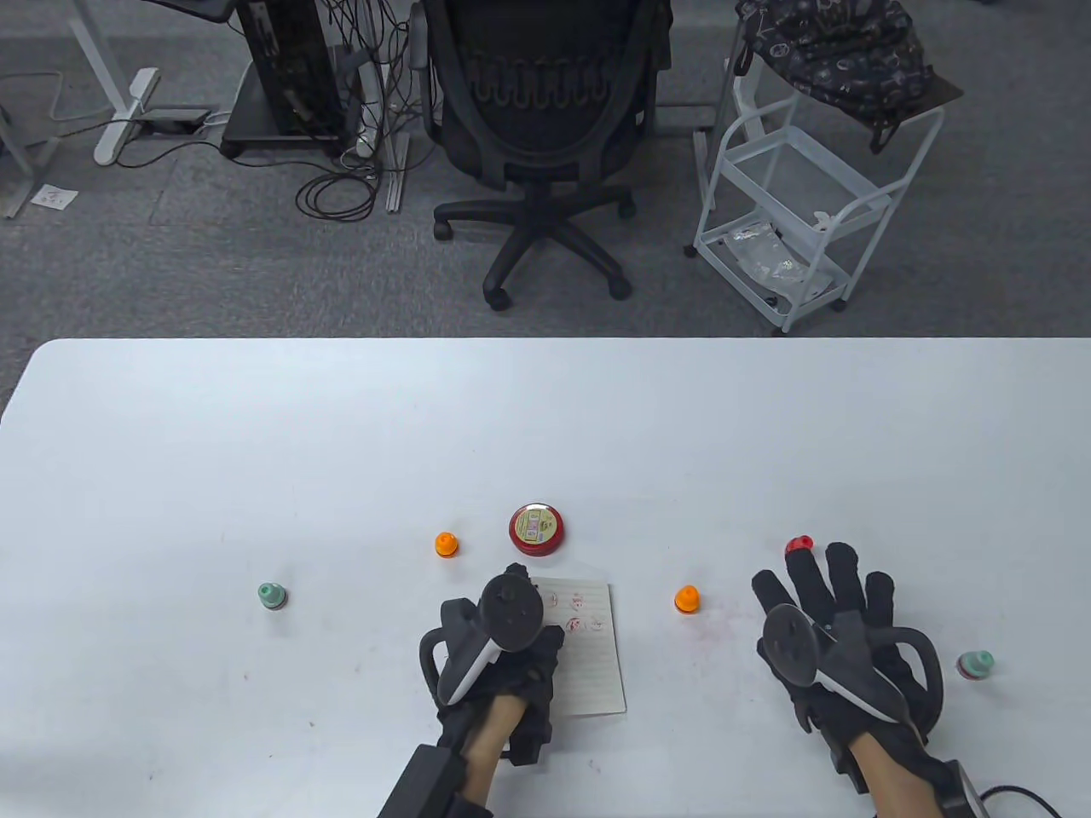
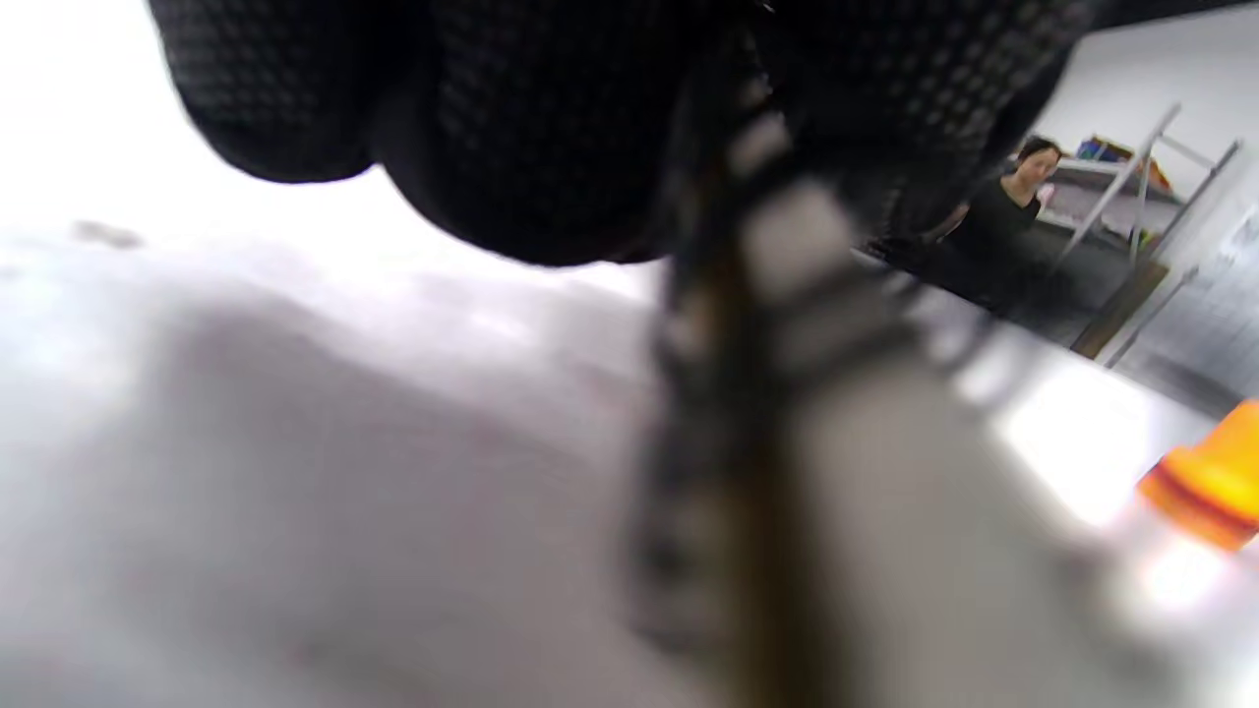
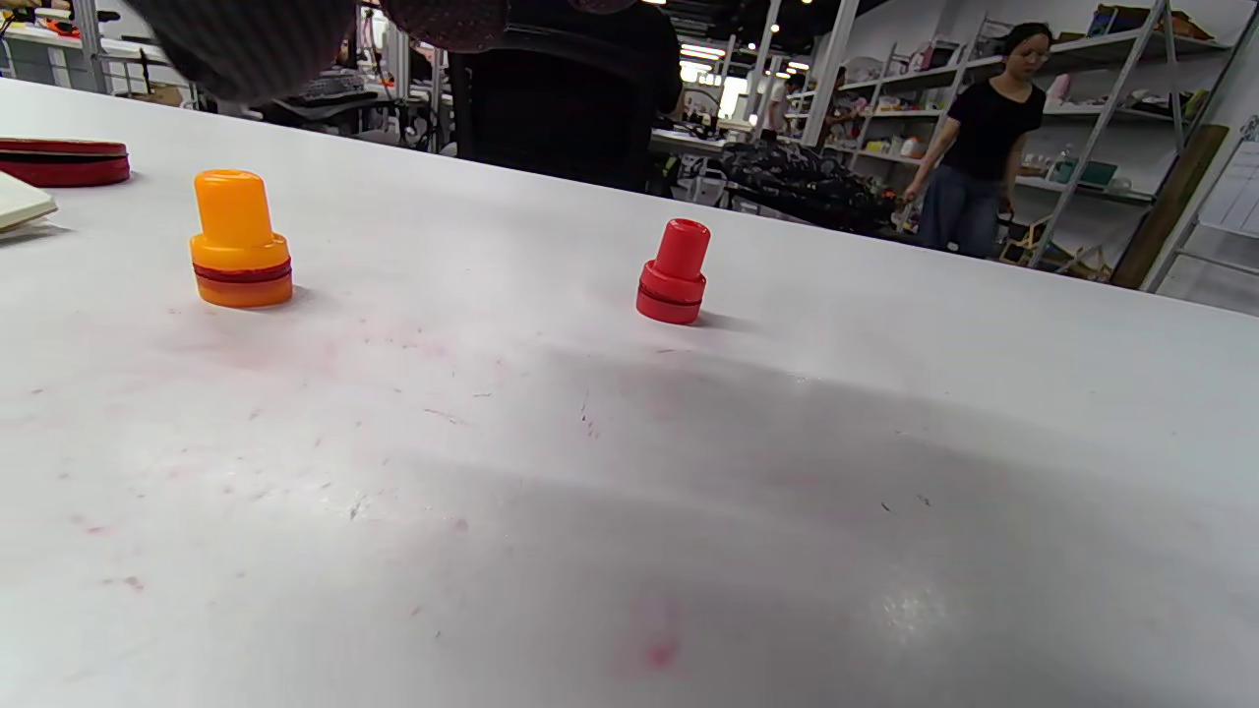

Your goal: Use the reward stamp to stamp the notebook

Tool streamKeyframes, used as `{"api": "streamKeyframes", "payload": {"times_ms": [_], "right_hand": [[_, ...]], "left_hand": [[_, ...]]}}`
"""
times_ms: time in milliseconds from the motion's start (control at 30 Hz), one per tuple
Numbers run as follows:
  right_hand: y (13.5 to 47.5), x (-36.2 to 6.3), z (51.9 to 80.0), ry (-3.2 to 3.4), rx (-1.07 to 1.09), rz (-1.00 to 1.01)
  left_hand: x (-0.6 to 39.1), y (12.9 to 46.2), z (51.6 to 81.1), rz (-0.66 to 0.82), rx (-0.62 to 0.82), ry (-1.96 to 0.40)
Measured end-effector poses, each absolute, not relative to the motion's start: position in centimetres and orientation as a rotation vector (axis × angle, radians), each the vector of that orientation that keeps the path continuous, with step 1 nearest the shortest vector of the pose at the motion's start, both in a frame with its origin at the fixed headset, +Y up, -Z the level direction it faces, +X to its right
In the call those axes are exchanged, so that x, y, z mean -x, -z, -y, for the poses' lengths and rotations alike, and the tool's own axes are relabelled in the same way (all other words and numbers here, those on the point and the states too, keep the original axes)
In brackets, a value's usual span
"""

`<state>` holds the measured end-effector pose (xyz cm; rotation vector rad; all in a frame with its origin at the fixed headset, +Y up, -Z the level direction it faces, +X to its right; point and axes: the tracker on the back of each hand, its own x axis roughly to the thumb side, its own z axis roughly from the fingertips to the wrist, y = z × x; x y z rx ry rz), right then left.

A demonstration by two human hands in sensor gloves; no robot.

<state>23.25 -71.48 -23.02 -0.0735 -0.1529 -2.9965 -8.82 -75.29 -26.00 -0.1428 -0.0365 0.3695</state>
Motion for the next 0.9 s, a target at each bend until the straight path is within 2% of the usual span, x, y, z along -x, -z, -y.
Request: {"api": "streamKeyframes", "payload": {"times_ms": [267, 900], "right_hand": [[23.0, -23.1, 71.6, 2.973, 0.075, 0.167], [22.9, -22.8, 71.7, 2.971, 0.098, 0.185]], "left_hand": [[7.8, 26.3, 76.4, 0.063, 0.162, -0.188], [7.6, 26.8, 76.5, 0.099, 0.234, -0.046]]}}
